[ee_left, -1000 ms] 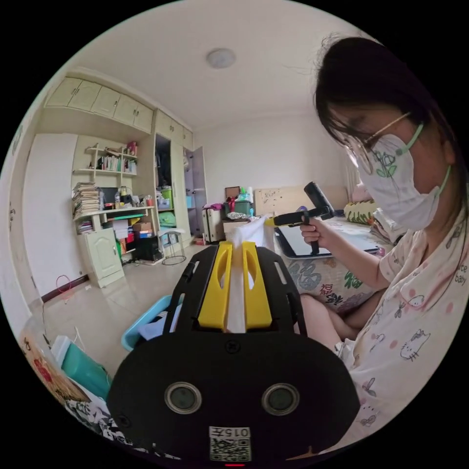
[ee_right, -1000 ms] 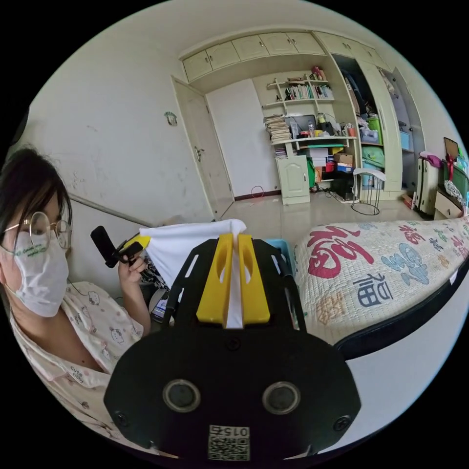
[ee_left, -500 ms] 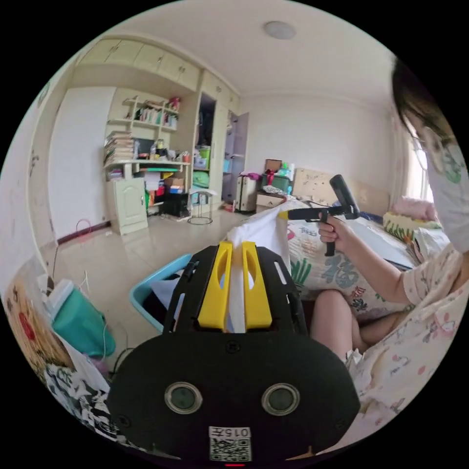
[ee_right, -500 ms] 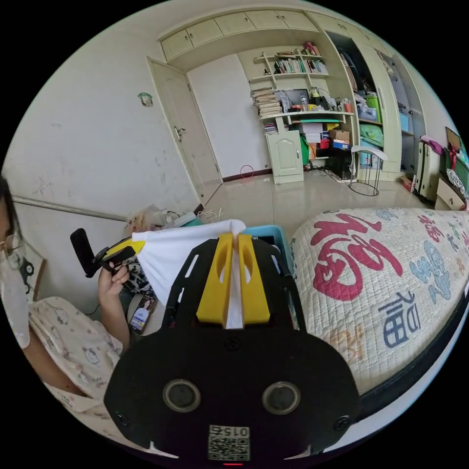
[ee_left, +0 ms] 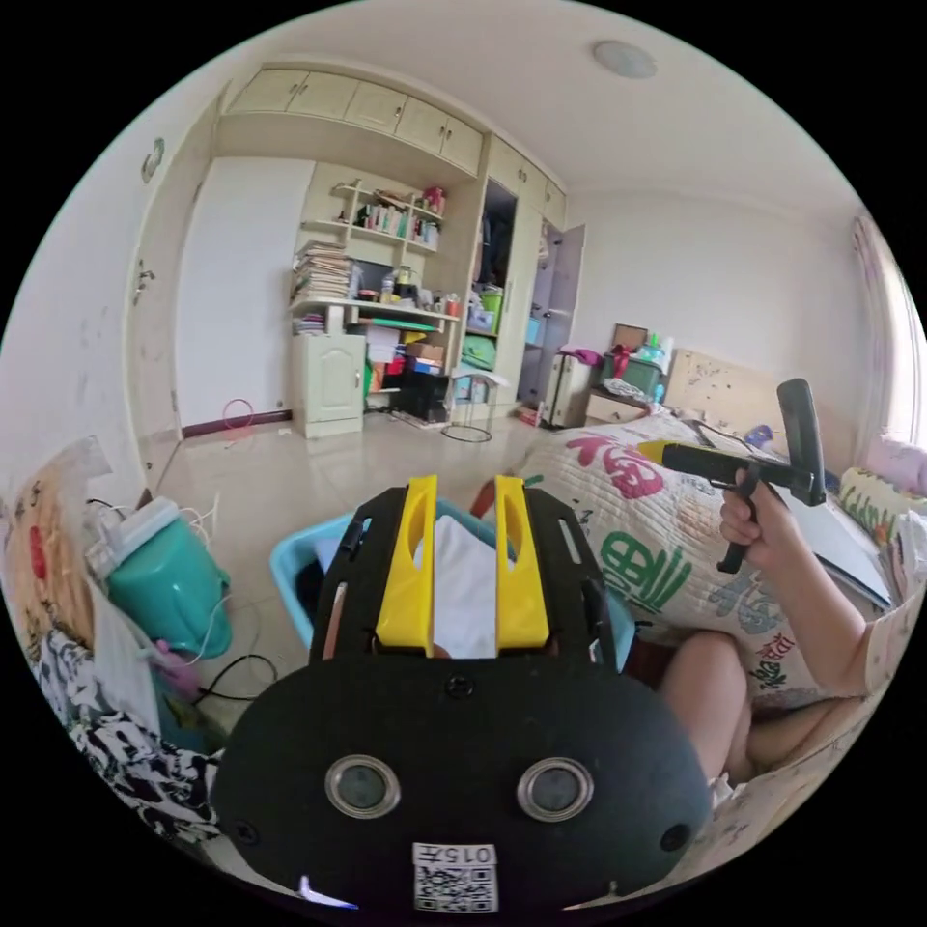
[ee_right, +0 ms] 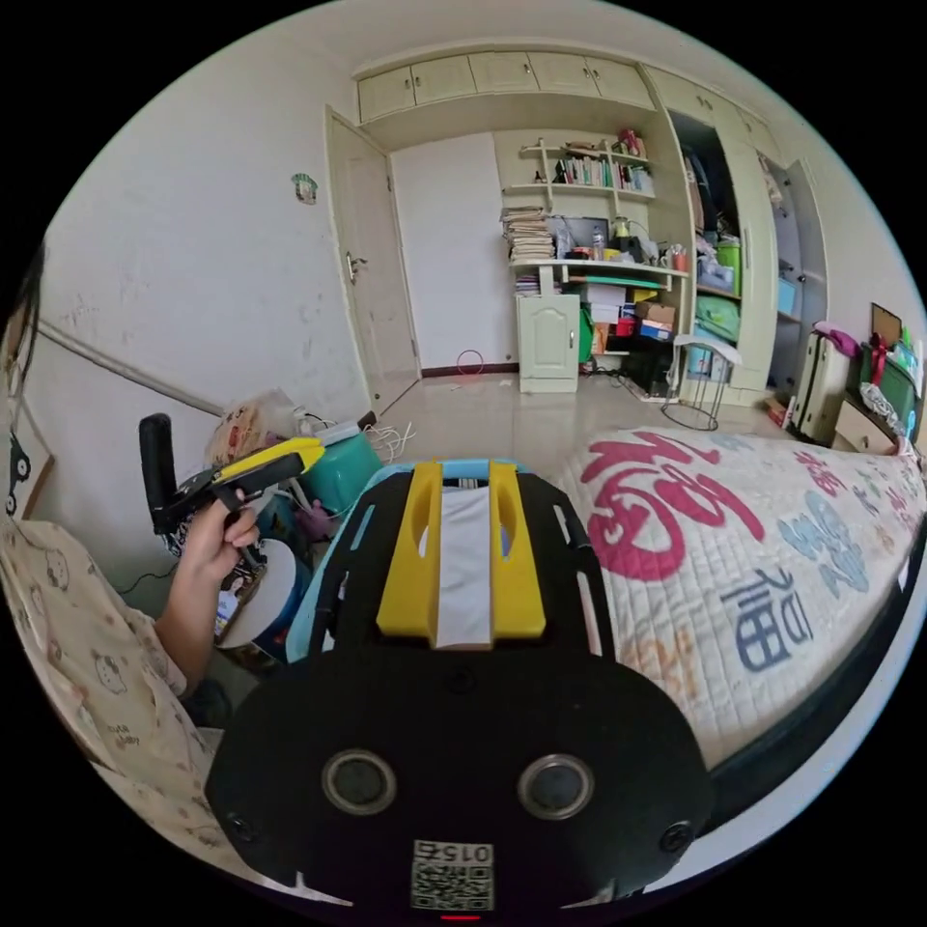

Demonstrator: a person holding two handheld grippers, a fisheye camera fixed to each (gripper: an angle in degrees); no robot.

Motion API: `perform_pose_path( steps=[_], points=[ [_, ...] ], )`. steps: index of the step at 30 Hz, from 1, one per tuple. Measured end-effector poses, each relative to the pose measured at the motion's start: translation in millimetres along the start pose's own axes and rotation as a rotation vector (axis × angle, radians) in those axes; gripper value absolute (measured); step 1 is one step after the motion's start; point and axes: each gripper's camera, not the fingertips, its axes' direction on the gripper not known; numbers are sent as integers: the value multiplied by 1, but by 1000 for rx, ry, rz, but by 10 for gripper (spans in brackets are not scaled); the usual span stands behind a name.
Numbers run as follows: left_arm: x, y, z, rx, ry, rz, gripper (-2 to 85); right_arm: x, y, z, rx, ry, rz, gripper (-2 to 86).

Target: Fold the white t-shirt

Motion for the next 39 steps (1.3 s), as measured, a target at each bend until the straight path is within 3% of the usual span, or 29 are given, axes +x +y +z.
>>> perform_pose_path(
  steps=[4,13,20,27,39],
  points=[
    [15,4,10,-49,174,106,65,10,56,-53,-25,10,26,71],
    [-45,-16,-5,-32,532,206,80,20,117,-121,-92,-7,93,63],
    [-52,-49,-43,269,625,237,57,23,120,-168,-126,62,140,55],
    [-69,-67,-49,294,779,205,57,41,113,-194,-205,147,191,40],
    [-137,-107,-48,301,849,67,62,81,24,-205,-108,-73,320,7]
  ],
)
